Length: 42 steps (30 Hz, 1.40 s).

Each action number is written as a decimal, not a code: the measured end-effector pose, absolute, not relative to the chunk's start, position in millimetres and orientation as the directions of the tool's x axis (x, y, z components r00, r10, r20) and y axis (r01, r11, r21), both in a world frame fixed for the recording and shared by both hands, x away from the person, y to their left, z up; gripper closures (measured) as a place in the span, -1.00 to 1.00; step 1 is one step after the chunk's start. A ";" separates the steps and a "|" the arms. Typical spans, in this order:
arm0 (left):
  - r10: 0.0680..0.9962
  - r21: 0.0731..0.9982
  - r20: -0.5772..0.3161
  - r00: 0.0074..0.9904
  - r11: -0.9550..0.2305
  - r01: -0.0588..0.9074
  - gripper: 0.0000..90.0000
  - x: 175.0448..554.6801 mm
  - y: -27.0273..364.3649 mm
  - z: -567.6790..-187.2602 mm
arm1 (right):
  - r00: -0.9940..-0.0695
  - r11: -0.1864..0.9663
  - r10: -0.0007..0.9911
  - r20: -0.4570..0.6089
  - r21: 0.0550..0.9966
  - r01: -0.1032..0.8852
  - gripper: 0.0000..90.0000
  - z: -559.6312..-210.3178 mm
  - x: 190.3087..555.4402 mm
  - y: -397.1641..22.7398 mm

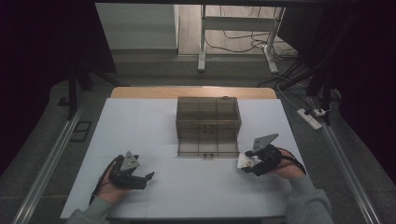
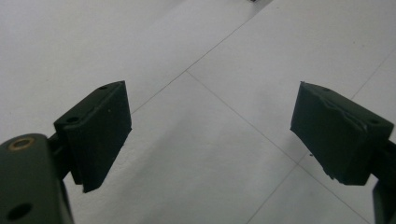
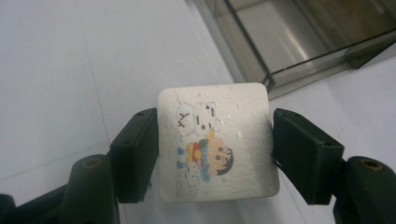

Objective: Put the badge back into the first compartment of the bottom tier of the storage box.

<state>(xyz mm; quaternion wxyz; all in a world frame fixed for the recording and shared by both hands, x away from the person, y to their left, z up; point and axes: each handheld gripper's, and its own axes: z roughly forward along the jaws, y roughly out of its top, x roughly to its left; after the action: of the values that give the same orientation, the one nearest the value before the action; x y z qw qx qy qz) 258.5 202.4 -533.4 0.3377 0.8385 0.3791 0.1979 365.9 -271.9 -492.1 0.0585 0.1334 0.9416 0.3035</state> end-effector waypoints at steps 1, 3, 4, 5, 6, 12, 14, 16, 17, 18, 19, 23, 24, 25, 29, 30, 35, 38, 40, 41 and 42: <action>0.769 0.717 0.076 0.634 -0.484 0.502 -0.72 258.5 202.4 -533.3 | -0.956 0.774 0.291 -0.028 0.595 0.218 -0.28 -491.1 365.8 -272.0; 0.770 0.717 0.076 0.634 -0.484 0.501 -0.72 258.4 202.4 -533.3 | -0.955 0.762 0.296 -0.027 0.609 0.220 -0.28 -489.2 365.7 -272.2; 0.770 0.717 0.076 0.634 -0.484 0.502 -0.72 258.4 202.4 -533.3 | -0.953 0.755 0.300 -0.026 0.617 0.221 -0.28 -488.5 365.7 -272.1; 0.769 0.717 0.076 0.635 -0.485 0.502 -0.72 258.4 202.3 -533.4 | -0.952 0.746 0.306 -0.022 0.626 0.226 -0.28 -487.4 365.5 -272.1; 0.769 0.716 0.076 0.635 -0.485 0.502 -0.72 258.5 202.2 -533.4 | -0.951 0.740 0.309 -0.014 0.632 0.231 -0.28 -486.2 365.4 -272.0; 0.768 0.716 0.076 0.635 -0.486 0.502 -0.72 258.6 202.0 -533.5 | -0.948 0.702 0.317 -0.007 0.674 0.229 -0.28 -480.2 364.4 -270.2; 0.768 0.716 0.077 0.635 -0.486 0.502 -0.72 258.6 202.0 -533.5 | -0.946 0.687 0.325 -0.009 0.690 0.230 -0.28 -478.8 364.4 -269.8; 0.768 0.716 0.077 0.636 -0.486 0.501 -0.72 258.5 201.9 -533.5 | -0.942 0.674 0.334 -0.011 0.701 0.231 -0.28 -477.5 364.5 -269.5; 0.768 0.716 0.077 0.636 -0.486 0.501 -0.72 258.5 201.9 -533.5 | -0.941 0.671 0.339 -0.015 0.704 0.231 -0.28 -477.0 364.3 -269.3; 0.768 0.716 0.077 0.636 -0.486 0.501 -0.72 258.5 202.0 -533.5 | -0.938 0.665 0.345 -0.015 0.709 0.233 -0.28 -476.3 364.2 -268.9; 0.768 0.716 0.077 0.636 -0.486 0.501 -0.72 258.5 202.0 -533.5 | -0.938 0.663 0.346 -0.017 0.712 0.232 -0.28 -476.0 364.3 -268.8; 0.768 0.716 0.077 0.636 -0.486 0.501 -0.72 258.5 202.0 -533.5 | -0.932 0.652 0.362 -0.020 0.720 0.237 -0.28 -475.0 364.6 -268.1; 0.768 0.716 0.077 0.636 -0.486 0.501 -0.72 258.5 202.0 -533.5 | -0.932 0.652 0.362 -0.021 0.720 0.237 -0.28 -475.0 364.6 -267.9; 0.768 0.716 0.077 0.636 -0.486 0.501 -0.72 258.6 201.9 -533.6 | -0.931 0.651 0.364 -0.022 0.721 0.237 -0.28 -474.9 364.5 -267.6; 0.769 0.716 0.077 0.635 -0.485 0.501 -0.72 258.5 202.0 -533.4 | -0.928 0.643 0.371 -0.033 0.730 0.231 -0.28 -473.6 364.1 -266.0; 0.768 0.716 0.077 0.636 -0.486 0.501 -0.72 258.5 202.0 -533.4 | -0.927 0.642 0.372 -0.035 0.731 0.230 -0.28 -473.3 364.1 -265.5; 0.767 0.716 0.077 0.637 -0.487 0.500 -0.72 258.7 201.1 -533.8 | -0.924 0.637 0.381 -0.039 0.735 0.232 -0.28 -472.3 364.8 -261.7; 0.767 0.716 0.077 0.636 -0.487 0.500 -0.72 258.7 201.2 -533.8 | -0.921 0.628 0.387 -0.042 0.743 0.230 -0.28 -471.7 365.1 -259.0; 0.767 0.716 0.078 0.637 -0.488 0.500 -0.72 258.8 201.1 -533.9 | -0.919 0.619 0.393 -0.044 0.751 0.229 -0.28 -470.8 365.3 -257.7; 0.767 0.714 0.079 0.637 -0.490 0.501 -0.72 258.8 201.0 -533.8 | -0.917 0.618 0.396 -0.046 0.752 0.229 -0.28 -470.2 365.2 -257.3; 0.766 0.714 0.079 0.638 -0.490 0.500 -0.72 258.8 201.0 -533.9 | -0.916 0.614 0.400 -0.046 0.755 0.230 -0.28 -469.4 365.1 -256.4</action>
<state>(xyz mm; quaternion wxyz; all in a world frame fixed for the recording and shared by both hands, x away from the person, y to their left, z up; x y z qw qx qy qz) 258.8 201.0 -533.9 0.3362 0.8401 0.3769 0.1977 365.1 -256.4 -469.4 0.1053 0.1764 0.8923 0.4021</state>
